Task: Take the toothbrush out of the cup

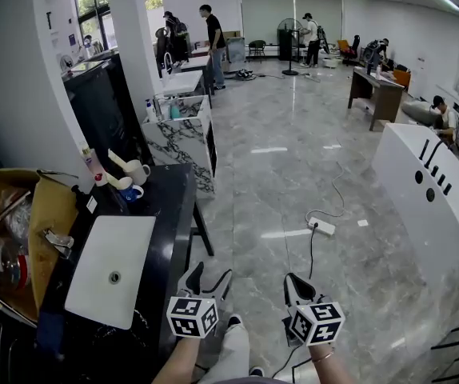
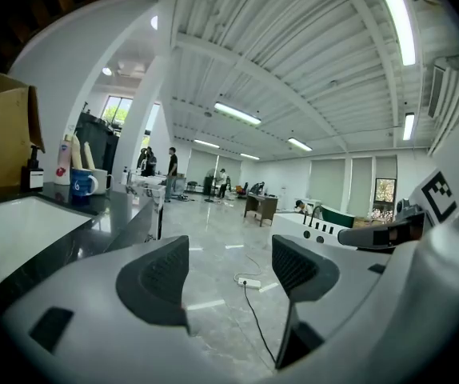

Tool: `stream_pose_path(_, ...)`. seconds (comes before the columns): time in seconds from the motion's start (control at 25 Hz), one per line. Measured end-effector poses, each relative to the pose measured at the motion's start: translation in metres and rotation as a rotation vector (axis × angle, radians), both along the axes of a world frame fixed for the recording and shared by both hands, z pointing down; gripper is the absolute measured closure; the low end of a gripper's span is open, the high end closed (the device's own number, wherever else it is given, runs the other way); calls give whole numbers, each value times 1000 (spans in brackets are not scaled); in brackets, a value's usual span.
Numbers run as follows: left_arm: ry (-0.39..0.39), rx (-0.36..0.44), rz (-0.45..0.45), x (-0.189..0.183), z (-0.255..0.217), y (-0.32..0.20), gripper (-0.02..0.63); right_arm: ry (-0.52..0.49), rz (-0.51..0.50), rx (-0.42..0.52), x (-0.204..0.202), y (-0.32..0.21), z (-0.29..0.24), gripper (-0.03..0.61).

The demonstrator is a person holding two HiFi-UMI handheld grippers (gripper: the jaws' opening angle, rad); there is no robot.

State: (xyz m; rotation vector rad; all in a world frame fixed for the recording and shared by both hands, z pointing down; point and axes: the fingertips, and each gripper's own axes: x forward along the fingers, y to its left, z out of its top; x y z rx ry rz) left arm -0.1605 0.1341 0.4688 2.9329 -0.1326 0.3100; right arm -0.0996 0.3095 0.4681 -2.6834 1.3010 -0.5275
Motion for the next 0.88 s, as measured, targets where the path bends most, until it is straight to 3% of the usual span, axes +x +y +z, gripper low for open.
stream_pose_path(0.56,34,-4,-70,134,-2,-153,281,-10,-45,-50,139,-152,13,575)
stream_pose_path(0.88,77,-36,-147,177,-15,-235,288,-10,-111,-55,199,-243,7,575)
